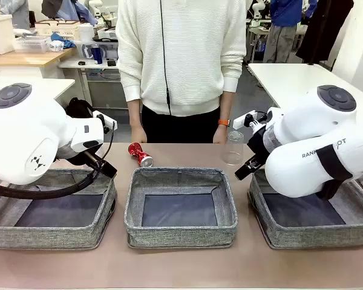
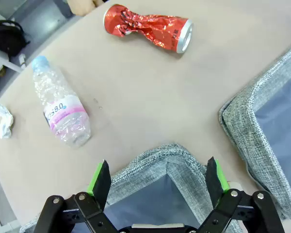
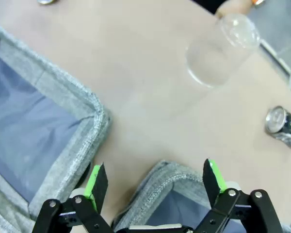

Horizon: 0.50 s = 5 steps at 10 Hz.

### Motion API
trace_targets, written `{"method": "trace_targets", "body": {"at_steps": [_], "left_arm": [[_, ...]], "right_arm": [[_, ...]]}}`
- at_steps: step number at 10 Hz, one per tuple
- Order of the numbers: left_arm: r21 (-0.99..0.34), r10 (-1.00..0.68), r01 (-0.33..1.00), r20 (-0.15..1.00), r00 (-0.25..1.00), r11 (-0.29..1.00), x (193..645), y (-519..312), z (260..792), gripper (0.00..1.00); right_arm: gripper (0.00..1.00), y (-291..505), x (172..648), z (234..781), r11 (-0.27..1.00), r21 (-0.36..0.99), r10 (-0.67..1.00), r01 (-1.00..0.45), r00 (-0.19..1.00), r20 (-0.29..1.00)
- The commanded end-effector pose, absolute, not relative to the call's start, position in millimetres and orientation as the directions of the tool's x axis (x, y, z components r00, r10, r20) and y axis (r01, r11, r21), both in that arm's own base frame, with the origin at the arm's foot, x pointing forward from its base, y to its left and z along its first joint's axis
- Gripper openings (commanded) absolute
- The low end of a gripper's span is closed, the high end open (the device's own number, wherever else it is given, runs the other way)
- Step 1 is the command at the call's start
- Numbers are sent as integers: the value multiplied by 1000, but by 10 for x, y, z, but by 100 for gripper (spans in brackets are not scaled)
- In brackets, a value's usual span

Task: Sort the waste into the appropriate baskets.
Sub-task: Pick up the waste item pointed out by the person.

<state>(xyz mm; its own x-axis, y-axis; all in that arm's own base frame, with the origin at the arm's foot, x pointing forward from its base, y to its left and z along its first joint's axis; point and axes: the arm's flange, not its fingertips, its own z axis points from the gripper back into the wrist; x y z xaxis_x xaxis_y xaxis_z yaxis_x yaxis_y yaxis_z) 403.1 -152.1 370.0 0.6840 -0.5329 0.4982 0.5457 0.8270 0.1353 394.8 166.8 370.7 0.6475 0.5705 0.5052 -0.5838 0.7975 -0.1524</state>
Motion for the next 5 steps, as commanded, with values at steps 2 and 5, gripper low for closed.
{"method": "trace_targets", "body": {"at_steps": [2, 5], "left_arm": [[135, -533, 546, 498, 684, 827, 4031, -1522, 3701, 100], [135, -533, 546, 498, 684, 827, 4031, -1522, 3701, 100]], "right_arm": [[100, 1668, 3948, 3708, 797, -152, 571, -584, 647, 505], [100, 1668, 3948, 3708, 797, -152, 571, -584, 647, 505]]}}
